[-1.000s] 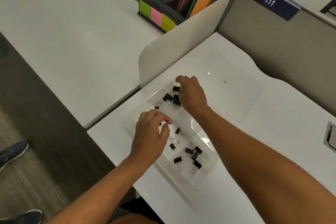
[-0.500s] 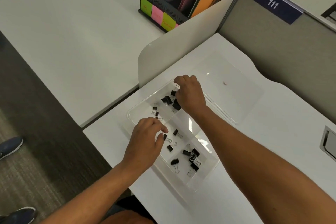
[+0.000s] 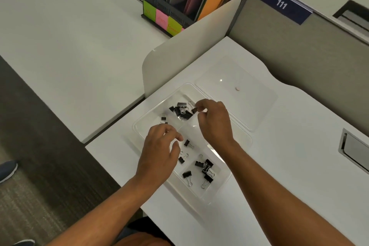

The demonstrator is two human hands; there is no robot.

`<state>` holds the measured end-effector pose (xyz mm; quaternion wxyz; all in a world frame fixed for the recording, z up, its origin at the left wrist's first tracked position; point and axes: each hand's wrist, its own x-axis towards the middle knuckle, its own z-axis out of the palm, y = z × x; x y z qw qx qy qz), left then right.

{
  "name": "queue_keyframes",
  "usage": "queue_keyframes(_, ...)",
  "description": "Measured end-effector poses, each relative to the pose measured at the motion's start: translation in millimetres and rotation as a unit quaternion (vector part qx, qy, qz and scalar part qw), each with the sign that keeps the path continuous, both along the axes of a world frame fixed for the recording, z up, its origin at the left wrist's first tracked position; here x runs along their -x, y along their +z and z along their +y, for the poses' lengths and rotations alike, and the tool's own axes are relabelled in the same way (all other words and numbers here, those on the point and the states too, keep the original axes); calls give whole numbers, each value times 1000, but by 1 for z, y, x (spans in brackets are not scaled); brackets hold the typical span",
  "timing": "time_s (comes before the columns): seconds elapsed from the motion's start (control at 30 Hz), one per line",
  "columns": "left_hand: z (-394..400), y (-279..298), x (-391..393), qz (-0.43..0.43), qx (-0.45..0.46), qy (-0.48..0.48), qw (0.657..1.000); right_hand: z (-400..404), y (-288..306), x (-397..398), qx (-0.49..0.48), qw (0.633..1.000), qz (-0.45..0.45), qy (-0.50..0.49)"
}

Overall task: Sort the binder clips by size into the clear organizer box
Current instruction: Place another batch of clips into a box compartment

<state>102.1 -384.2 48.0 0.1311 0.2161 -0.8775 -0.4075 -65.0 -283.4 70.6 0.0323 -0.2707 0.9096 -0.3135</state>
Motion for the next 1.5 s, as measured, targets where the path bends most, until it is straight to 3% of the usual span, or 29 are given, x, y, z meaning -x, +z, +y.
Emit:
queue_keyframes(0.17,34,17,20,63,32,-63,996,70,14,-52,37,996,35,-68)
queue_keyframes(0.43,163,20,49,101,67,-279,953,226,18,-119,-72,965,105,-230)
queue_keyframes(0.77,346,22,22,92,122,-467,871,412,7,-203,-57,901,15,-430)
queue_keyframes(1.0,491,13,-1,73,134,-539,828,543,-2,-252,-3,865,-39,-501)
queue_keyframes(1.17,578,5,-5,48,146,-561,814,627,-14,-264,8,858,-57,-510)
queue_keyframes(1.5,667,-4,5,26,196,-597,777,718,-22,-260,63,845,-72,-525)
